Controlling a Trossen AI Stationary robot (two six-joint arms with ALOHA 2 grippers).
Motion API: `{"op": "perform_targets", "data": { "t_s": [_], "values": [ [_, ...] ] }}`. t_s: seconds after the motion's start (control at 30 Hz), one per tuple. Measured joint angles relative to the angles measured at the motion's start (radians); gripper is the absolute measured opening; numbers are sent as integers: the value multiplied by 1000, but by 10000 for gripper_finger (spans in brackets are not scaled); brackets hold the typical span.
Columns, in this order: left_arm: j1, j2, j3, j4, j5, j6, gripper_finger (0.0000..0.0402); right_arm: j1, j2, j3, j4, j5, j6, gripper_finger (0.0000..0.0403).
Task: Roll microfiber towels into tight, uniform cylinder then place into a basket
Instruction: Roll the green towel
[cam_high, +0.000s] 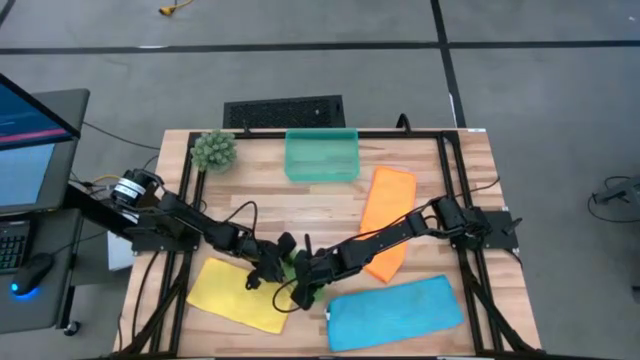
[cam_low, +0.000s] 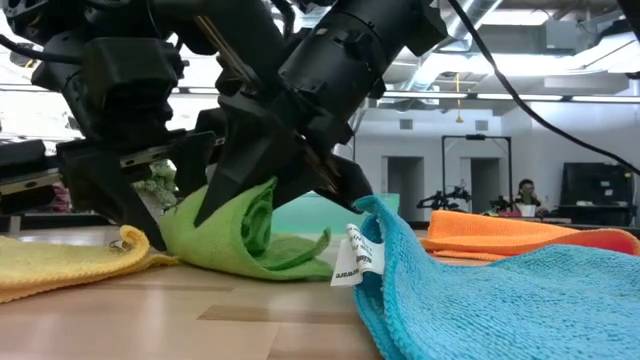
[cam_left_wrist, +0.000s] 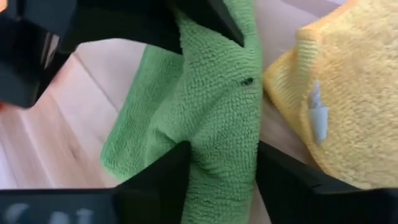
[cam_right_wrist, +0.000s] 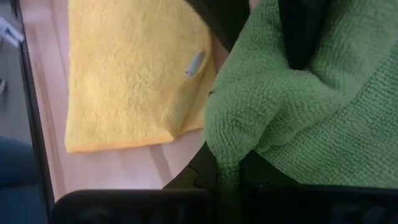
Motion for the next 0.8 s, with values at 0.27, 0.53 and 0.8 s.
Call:
{"op": "perform_targets", "data": {
  "t_s": [0.27,0.53,0.8],
  "values": [
    [0,0,0,4,46,-10,45,-1,0,0,-8,-49,-74,46],
    [11,0,1,-1,50,-141,11,-16,0,0,-3,-119,7,79],
    [11,0,1,-9,49,-151,26,-15,0,0,25,-137,39,158]
  ]
}}
